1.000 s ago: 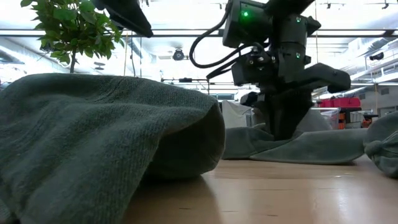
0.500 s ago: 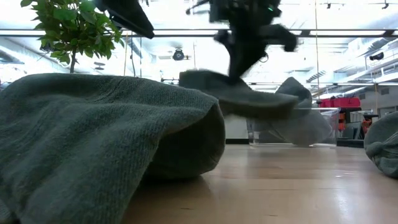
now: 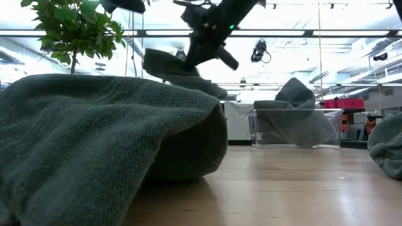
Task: Pick & Place hat
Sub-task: Put the top right black cap into the yellow bin
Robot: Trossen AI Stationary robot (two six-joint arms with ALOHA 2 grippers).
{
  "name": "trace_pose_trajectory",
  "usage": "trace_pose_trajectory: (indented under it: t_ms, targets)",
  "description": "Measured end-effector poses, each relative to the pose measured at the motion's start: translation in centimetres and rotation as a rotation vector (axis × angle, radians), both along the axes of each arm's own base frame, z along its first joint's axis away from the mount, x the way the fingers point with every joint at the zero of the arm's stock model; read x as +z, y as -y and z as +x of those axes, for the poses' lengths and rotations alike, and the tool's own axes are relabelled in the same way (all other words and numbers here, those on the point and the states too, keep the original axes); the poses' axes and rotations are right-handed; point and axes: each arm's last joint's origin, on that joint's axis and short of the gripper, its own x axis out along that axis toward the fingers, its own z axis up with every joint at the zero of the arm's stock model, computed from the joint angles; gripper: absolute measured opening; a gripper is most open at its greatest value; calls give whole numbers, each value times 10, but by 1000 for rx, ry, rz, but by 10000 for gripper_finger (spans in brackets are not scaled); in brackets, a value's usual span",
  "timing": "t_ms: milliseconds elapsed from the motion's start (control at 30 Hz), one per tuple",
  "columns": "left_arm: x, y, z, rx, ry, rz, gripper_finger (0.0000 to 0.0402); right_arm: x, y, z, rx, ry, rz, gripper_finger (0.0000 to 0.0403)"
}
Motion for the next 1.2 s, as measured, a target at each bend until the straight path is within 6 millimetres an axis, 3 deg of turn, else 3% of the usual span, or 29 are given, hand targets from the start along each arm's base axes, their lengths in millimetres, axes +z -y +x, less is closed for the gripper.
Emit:
trace_pose_trajectory:
  t_ms: [200,400,600,867,967,1200]
  targets:
    - [5,-3,-7,3,17,-2,30,-22,36,23,155,118,127,1]
    - [1,-4,-8,15,-27,16,21,-56,65,50,192,227,-24,1]
    - [-1,-4,-10,33,-46,7,21,-96,80,54,237,84,-110,2]
    - [-3,-6,-12,55,-67,30,21,-100,82,49,222,18,-84,10]
    - [-3,-6,-12,64,-67,34,21,-90,81,48,213,46,-81,28]
    - [-3,-6,-12,74,-61,32,21,-91,81,47,179,28,-105,76]
